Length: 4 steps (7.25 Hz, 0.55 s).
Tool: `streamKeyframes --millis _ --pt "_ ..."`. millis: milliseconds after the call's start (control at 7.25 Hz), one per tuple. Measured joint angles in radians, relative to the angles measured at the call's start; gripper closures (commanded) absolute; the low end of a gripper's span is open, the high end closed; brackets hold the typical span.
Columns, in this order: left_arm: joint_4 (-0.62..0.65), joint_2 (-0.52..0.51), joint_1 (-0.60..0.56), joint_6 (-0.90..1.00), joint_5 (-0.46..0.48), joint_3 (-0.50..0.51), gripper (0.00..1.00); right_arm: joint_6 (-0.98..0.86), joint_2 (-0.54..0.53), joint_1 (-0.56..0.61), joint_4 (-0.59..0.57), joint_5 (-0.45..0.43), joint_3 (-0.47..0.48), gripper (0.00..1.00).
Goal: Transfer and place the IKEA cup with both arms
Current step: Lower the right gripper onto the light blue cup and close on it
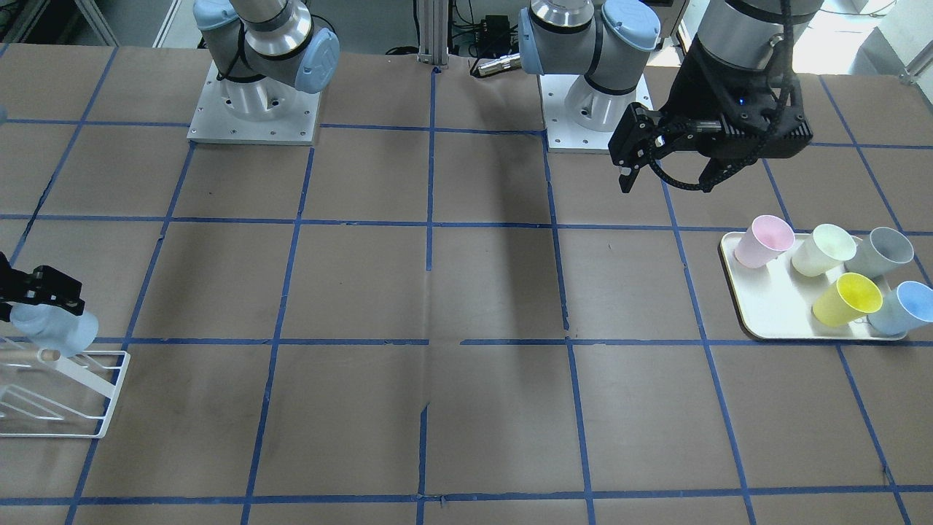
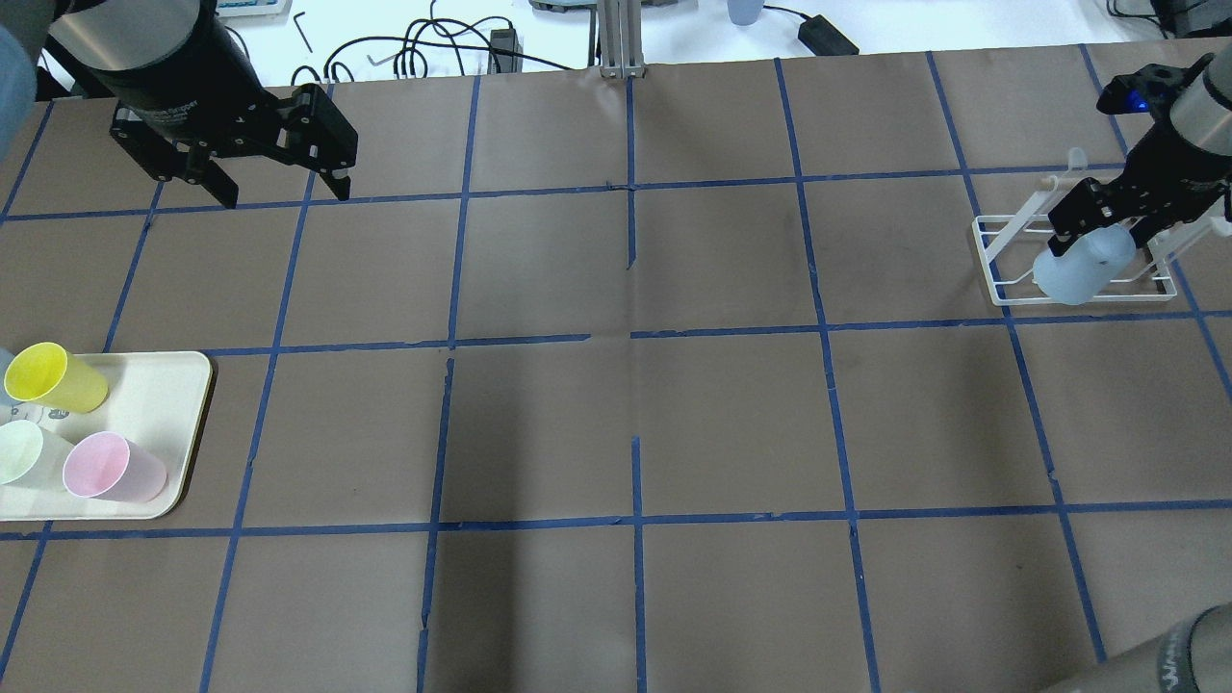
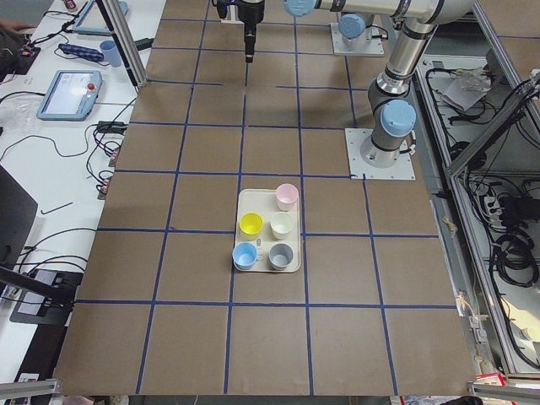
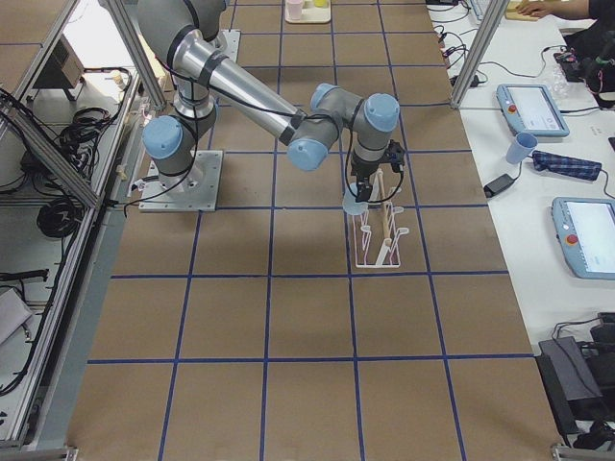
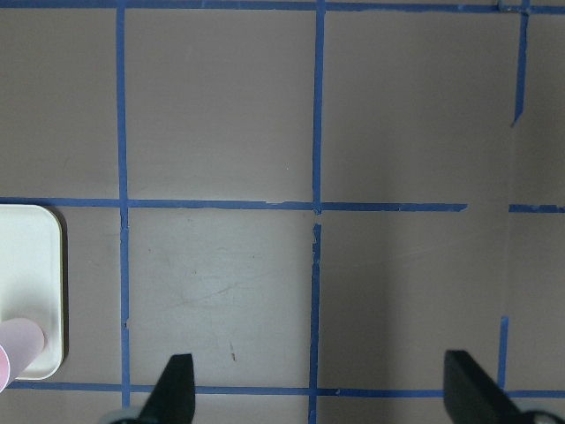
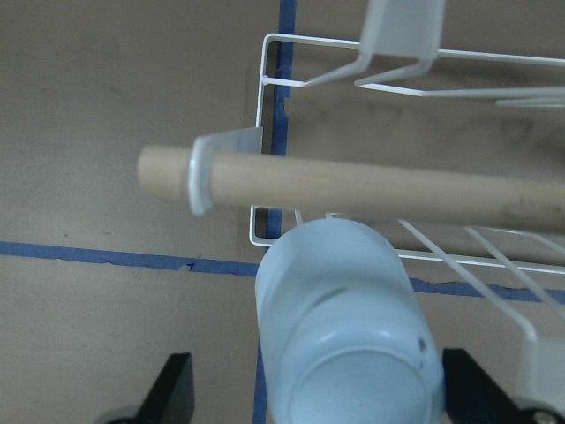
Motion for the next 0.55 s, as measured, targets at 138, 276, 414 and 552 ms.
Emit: streamKeyframes --millis 138,276,414,552 --pt "0.0 0.0 0.001 0.001 0.0 0.0 0.0 0.0 0.008 -0.001 -0.012 0.0 0.003 0.01" --pt "0.0 0.0 0.001 0.001 -0.001 0.0 0.0 0.0 0.018 -0.003 -0.024 0.0 0.004 0.02" --pt "0.0 0.0 0.002 0.001 -0.002 0.0 0.0 0.0 0.025 -0.008 -0.031 0.0 0.005 0.04" --pt "0.0 0.0 0.002 0.001 -0.002 0.0 0.0 0.0 0.028 -0.012 -0.035 0.0 0.005 0.08"
